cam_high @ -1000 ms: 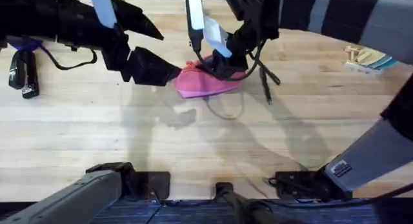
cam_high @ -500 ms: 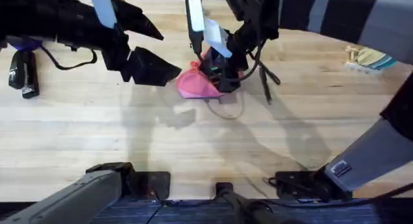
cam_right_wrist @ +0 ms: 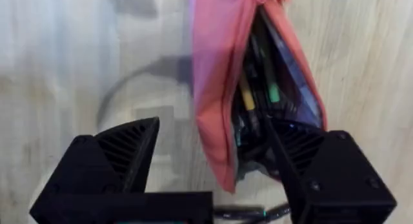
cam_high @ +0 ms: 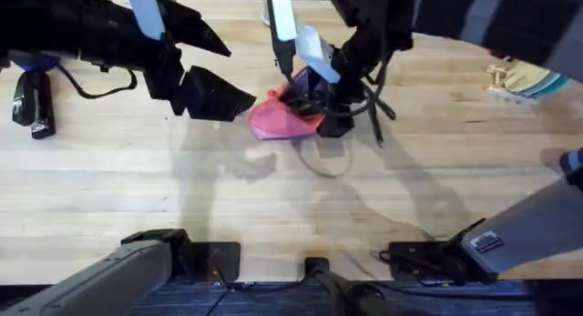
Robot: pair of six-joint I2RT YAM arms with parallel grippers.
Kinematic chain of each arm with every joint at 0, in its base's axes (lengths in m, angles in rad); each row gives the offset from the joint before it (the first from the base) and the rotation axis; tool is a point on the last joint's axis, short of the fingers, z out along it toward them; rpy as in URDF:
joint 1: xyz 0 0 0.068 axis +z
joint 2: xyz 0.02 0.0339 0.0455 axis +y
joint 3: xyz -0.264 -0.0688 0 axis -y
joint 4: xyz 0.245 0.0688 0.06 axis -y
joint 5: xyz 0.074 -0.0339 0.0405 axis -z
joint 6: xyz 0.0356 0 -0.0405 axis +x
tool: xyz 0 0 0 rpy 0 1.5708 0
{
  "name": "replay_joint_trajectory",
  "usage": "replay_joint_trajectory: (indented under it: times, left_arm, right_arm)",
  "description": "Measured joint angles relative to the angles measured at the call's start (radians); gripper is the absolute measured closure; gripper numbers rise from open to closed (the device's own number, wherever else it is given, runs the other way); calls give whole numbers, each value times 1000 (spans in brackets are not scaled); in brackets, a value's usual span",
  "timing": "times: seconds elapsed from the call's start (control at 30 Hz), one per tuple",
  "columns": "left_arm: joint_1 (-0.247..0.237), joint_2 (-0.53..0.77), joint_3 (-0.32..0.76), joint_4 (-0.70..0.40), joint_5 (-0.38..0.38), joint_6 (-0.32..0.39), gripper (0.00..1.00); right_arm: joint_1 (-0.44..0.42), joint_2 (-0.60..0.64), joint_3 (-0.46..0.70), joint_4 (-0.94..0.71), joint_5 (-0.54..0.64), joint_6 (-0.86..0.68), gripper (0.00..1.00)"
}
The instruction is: Unzip the bag, pick up the pens from the table one at a time and place them inside, then zip the bag closed.
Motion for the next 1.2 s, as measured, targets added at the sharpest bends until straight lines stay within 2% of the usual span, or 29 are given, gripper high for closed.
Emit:
replay_joint_trajectory:
  times: [0.37,0.57,0.77,0.9,1.07,1.1,1.2]
  left_arm:
    - [0,0,0,0,0,0,8]
    - [0,0,0,1,0,0,7]
    - [0,0,0,10,0,0,7]
    - [0,0,0,11,0,0,8]
    - [0,0,0,23,0,0,8]
    - [0,0,0,38,0,0,8]
    - [0,0,0,46,0,0,7]
  right_arm:
    - [-4,-155,0,-84,2,0,4]
    - [-5,-197,0,-84,52,11,4]
    - [-5,-263,0,-71,133,127,4]
    - [-17,-289,0,-66,171,263,4]
    - [-78,-291,0,-62,184,440,4]
    - [-178,-285,0,-44,193,551,4]
    - [-240,-273,0,-18,195,614,4]
